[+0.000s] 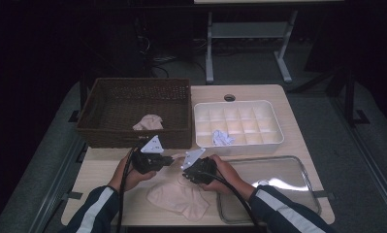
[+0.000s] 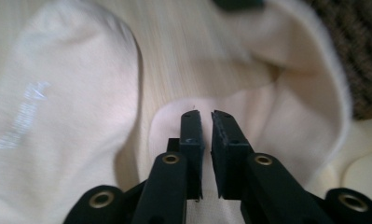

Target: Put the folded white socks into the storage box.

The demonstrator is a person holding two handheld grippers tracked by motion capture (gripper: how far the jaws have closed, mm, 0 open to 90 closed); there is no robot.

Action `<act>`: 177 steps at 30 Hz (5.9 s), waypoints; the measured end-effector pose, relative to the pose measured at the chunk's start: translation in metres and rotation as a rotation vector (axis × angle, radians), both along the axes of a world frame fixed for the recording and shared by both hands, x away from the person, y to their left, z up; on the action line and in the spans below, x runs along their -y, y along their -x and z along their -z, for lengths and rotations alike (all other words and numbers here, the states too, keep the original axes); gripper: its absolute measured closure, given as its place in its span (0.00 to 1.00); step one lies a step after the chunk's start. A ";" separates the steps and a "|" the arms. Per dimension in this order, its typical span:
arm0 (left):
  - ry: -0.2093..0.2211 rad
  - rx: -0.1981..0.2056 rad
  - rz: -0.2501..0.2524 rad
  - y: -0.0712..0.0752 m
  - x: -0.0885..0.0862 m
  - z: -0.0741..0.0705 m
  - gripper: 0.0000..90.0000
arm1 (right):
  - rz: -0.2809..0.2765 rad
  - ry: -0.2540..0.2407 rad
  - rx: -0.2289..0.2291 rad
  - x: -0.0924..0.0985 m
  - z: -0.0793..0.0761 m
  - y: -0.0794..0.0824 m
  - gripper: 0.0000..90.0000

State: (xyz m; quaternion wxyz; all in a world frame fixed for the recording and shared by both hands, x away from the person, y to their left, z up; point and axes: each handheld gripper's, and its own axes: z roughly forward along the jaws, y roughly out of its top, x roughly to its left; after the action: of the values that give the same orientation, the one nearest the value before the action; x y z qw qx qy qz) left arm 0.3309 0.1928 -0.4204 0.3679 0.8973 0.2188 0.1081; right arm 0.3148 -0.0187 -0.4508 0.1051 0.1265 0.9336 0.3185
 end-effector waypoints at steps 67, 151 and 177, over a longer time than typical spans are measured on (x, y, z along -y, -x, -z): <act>-0.008 -0.167 -0.240 -0.009 -0.058 0.037 0.96 | 0.146 -0.020 -0.107 0.036 0.007 -0.024 0.92; -0.028 -0.165 -0.179 0.047 -0.038 0.036 0.53 | -0.028 0.019 -0.043 0.045 -0.003 0.045 0.92; 0.007 -0.161 -0.190 0.041 -0.031 0.039 0.33 | -0.003 -0.084 -0.043 0.047 -0.017 0.049 1.00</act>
State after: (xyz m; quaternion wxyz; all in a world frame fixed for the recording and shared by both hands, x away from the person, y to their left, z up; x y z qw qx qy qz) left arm 0.2896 0.2235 -0.4590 0.3403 0.8770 0.3320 0.0692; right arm 0.2659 -0.0654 -0.4337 0.0792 0.1360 0.9216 0.3548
